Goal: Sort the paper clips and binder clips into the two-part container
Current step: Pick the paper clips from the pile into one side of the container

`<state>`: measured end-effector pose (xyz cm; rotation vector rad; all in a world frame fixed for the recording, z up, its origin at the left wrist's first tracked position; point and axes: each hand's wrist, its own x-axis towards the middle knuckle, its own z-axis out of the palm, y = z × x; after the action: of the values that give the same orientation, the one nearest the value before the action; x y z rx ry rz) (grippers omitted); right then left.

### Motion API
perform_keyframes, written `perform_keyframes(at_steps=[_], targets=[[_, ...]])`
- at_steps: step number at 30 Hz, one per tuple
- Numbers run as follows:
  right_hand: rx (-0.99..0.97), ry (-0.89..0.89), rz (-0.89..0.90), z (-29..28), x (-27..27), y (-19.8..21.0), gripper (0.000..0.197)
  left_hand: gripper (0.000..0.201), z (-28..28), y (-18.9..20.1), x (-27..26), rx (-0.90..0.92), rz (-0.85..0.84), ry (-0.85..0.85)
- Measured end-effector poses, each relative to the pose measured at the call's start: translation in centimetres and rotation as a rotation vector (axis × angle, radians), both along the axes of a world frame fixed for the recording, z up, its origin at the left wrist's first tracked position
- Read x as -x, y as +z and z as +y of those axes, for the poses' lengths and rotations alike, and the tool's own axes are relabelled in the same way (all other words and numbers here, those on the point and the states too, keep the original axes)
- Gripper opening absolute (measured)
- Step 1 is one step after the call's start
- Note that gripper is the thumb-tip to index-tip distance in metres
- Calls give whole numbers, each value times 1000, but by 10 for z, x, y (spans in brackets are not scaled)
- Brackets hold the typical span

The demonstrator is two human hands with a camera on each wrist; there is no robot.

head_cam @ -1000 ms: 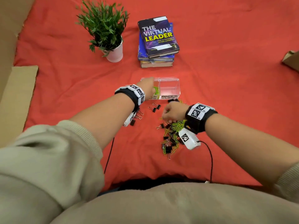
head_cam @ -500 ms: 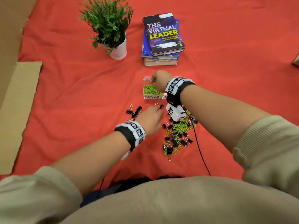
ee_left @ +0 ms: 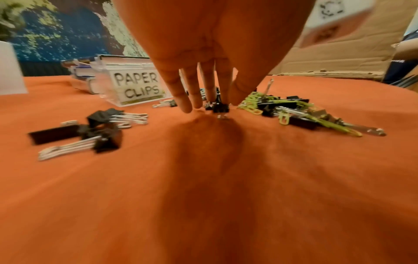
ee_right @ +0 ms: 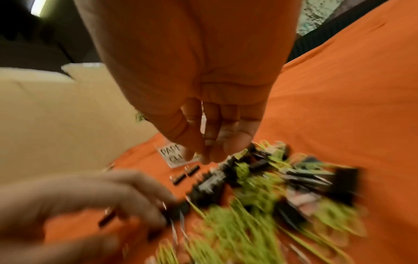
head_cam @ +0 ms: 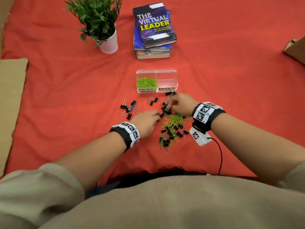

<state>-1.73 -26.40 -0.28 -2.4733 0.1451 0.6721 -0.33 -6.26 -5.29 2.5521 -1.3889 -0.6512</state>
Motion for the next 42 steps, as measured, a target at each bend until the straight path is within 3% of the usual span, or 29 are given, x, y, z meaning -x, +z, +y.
perform_keyframes(at_steps=[5, 8, 11, 14, 17, 24, 29, 33, 37, 42], targets=[[41, 67, 95, -10, 42, -22, 23, 32, 24, -1, -13, -18, -49, 132], [-9, 33, 15, -5, 42, -28, 27, 27, 17, 4, 0, -1, -59, 160], [5, 13, -69, 0, 40, -25, 18, 25, 1, 9, 26, -1, -38, 77], [-8, 130, 11, 7, 48, -27, 11, 32, -11, 7, 46, -71, 26, 32], [44, 286, 66, 12, 60, -36, 21, 38, -10, 1, 49, -129, 115, 71], [65, 170, -64, -7, 58, -32, 16, 32, 17, -3, 22, -91, 126, 257], [72, 459, -21, 9, 76, -28, 13, 25, 26, -2, 21, -78, 89, 321], [164, 563, -34, 17, 86, -36, 21, 14, 25, 3, 31, -12, 65, 189], [199, 630, -45, 19, 88, -39, 20, 20, 22, 2, 38, -126, 128, 4], [202, 632, -34, 22, 88, -44, 22, 10, 21, -2, 38, -156, 110, -17]])
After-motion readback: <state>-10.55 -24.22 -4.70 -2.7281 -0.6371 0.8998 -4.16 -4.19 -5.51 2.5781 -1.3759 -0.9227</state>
